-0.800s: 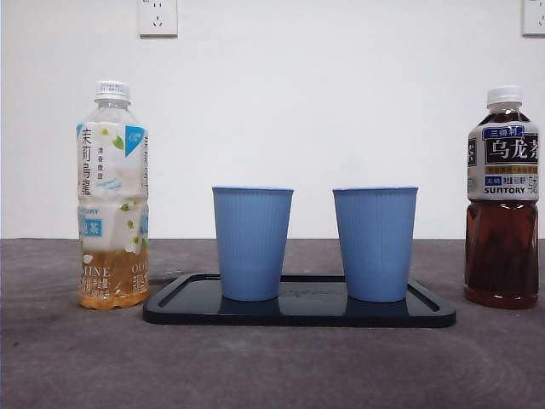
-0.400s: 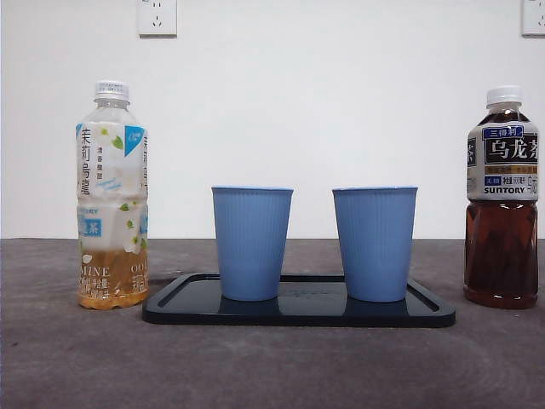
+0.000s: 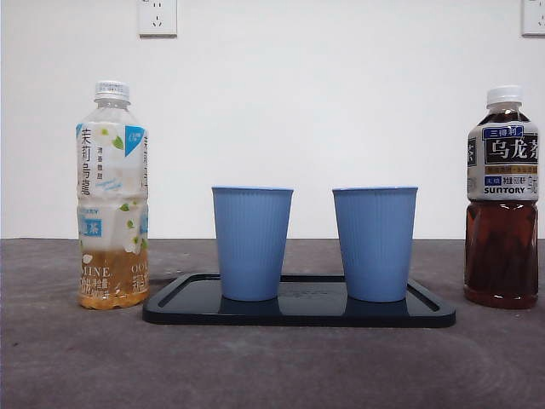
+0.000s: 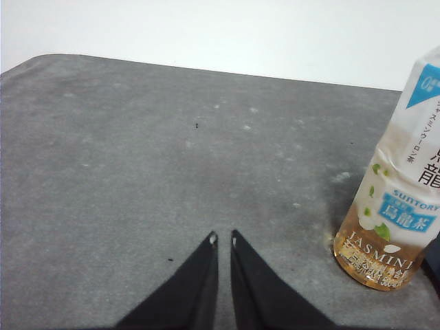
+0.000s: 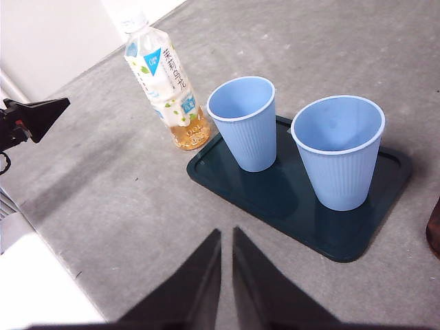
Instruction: Pour the drink into the cup
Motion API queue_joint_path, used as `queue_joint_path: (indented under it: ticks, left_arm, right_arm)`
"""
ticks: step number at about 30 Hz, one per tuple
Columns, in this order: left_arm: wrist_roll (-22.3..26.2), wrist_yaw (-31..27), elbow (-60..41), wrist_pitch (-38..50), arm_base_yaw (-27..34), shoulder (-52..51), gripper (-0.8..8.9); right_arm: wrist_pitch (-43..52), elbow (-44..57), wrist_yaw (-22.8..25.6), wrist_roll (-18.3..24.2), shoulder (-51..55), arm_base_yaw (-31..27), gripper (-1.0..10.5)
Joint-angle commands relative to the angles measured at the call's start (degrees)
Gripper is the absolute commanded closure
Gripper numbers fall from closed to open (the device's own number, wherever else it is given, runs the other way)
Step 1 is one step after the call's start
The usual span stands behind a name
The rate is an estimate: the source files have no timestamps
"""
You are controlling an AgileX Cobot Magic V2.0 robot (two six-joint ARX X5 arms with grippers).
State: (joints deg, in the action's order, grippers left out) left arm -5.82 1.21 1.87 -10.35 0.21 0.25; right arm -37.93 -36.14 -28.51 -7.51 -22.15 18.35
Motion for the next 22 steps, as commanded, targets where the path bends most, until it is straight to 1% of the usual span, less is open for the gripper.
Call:
queue_joint_path:
  ticks: [1, 18, 22]
  left_arm:
    - [0.63, -0.39, -1.18, -0.39, 0.11, -0.07, 7.85]
    - [0.63, -0.39, -1.18, -0.39, 0.11, -0.07, 7.85]
    - [0.63, -0.39, -1.18, -0.39, 0.11, -0.07, 7.85]
  right_arm:
    - [0.66, -0.72, 0.02, 0.50, -0.13, 0.28, 9.2]
    - [0.77, -0.70, 0.00, 0.50, -0.09, 0.28, 9.2]
    - [1.42, 0.11, 0.13, 0.96, 2.38, -1.51, 9.2]
